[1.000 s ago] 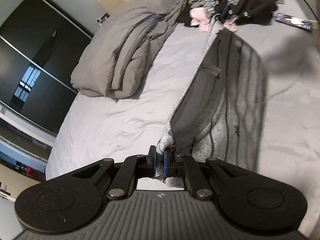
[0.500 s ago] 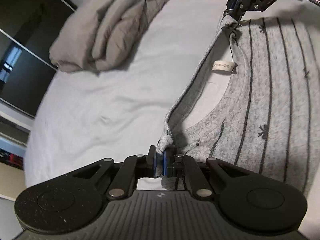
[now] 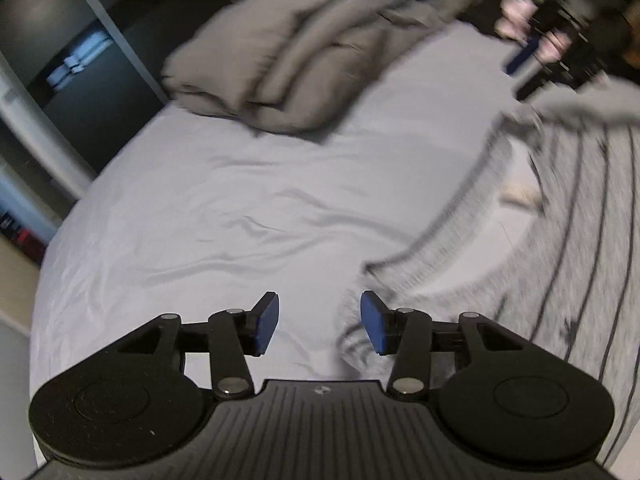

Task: Fold clothes
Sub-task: 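Lay the shirt flat with both grippers and open them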

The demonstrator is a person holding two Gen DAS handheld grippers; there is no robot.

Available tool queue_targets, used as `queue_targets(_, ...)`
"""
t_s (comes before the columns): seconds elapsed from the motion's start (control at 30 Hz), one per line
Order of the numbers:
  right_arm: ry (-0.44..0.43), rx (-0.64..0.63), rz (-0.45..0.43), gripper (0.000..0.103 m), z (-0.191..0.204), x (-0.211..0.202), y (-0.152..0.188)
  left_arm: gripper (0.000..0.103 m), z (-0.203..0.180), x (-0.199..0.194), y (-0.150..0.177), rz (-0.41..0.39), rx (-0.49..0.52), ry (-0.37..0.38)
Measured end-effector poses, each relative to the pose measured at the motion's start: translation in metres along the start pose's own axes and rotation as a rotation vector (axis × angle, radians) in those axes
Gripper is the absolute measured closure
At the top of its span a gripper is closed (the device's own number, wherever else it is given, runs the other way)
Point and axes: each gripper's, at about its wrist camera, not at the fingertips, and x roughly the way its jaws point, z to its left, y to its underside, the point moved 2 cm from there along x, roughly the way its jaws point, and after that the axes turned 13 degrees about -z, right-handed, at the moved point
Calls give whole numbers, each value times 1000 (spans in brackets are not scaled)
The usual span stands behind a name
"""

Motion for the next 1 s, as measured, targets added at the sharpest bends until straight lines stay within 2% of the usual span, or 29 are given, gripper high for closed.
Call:
queue_targets(0.17,13,97,-72,62,12,-33,-6,60,-10,-32,-12,-35,-91,-58)
queue_targets(0.23,-6,136,-72,63,23,-42,-2,61,-20,-42,-12,-51,-130,-51)
queue_targets(0.3,-39,163,-35,63,34,-45,7,71,-33,-50,-9,-57,-158,-29)
queue_targets(0.4,-46,161,16,64,46,-32,22,76,-46,-40,2,-15,-202,-16)
queue_targets(0.47,-39,184,33,64,49,-24,28,77,-47,-28,9,7,-272,-11)
queue_targets(0.63,-4,282,3,62,44,1,31,77,-37,-2,22,-14,-439,-61)
queue_targets(0.8,55,287,-43,58,44,22,34,77,-31,7,30,-45,-502,-109)
queue_targets(0.9,96,326,-32,53,37,33,37,77,-30,14,35,-52,-520,-129)
queue_targets(1.0,143,376,-50,52,28,31,35,77,-28,10,33,-72,-546,-151)
